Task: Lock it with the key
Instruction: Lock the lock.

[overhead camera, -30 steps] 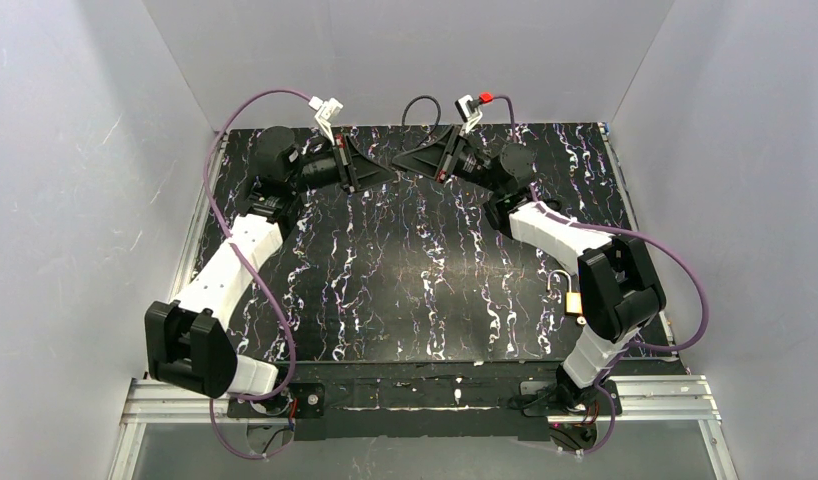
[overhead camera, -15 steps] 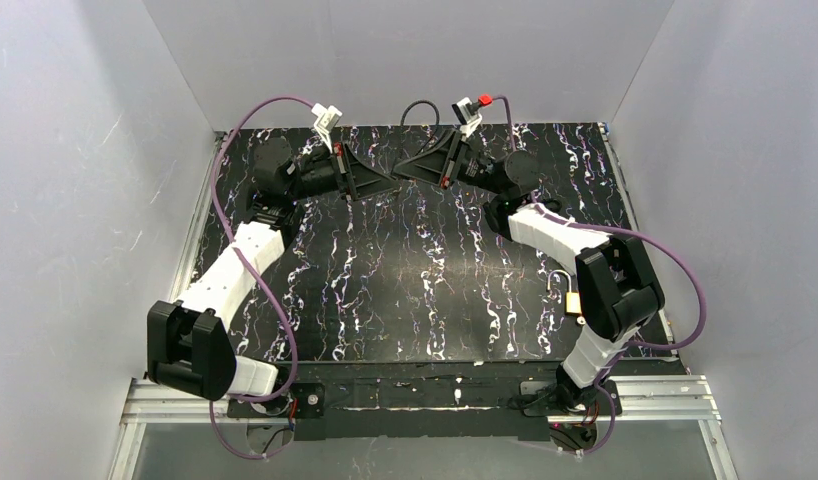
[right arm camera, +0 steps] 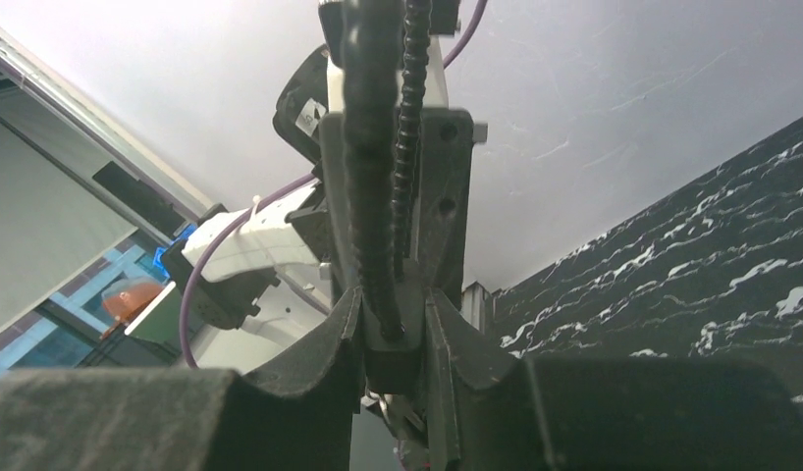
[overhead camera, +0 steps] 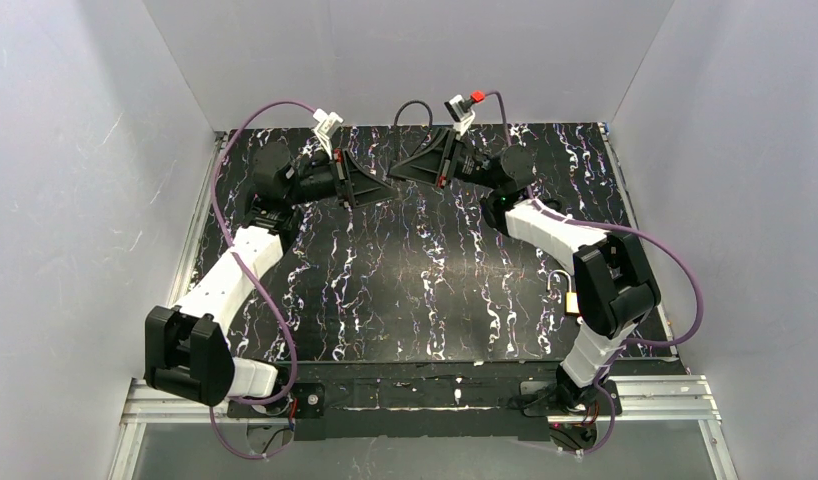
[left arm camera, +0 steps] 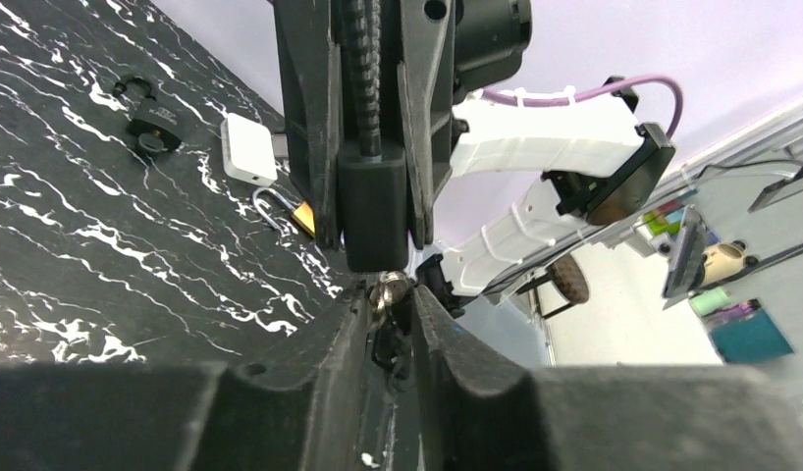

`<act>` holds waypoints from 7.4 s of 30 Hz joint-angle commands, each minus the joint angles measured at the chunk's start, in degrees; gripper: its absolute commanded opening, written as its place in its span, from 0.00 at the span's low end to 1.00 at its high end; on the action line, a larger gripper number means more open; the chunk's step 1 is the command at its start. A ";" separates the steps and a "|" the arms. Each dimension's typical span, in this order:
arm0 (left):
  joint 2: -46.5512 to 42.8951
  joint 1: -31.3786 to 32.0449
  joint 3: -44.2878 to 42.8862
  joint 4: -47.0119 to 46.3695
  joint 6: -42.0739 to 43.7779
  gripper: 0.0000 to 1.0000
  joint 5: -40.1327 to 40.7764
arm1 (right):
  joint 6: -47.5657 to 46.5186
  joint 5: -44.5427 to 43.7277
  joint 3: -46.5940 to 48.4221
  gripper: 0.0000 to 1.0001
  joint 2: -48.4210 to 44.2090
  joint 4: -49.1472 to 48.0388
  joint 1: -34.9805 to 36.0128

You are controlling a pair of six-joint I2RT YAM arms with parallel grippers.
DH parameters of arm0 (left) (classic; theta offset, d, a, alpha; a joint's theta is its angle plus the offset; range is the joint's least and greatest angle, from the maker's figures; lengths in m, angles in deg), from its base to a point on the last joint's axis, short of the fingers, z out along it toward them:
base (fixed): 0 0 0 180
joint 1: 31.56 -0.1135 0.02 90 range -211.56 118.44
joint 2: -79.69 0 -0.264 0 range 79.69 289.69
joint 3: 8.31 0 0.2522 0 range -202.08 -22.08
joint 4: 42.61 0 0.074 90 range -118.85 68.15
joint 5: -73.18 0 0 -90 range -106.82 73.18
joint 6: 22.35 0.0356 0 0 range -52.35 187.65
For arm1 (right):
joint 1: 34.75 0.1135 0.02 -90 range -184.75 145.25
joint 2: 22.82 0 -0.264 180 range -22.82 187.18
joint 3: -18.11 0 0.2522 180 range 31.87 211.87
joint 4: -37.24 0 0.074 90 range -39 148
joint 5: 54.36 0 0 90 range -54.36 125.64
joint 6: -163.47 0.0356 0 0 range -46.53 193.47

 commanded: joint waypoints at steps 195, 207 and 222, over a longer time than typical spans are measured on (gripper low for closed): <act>0.95 0.47 -11.42 17.15 11.27 0.40 3.26 | -1.59 -7.71 0.86 0.01 -4.23 -0.78 0.15; 3.72 0.68 -6.39 -0.16 -4.70 0.00 0.41 | 2.20 -7.68 0.22 0.01 -4.02 -7.15 0.24; 3.05 -0.36 -3.08 -7.68 -9.11 0.26 3.34 | 2.04 -7.67 -1.16 0.01 -4.74 -7.78 0.28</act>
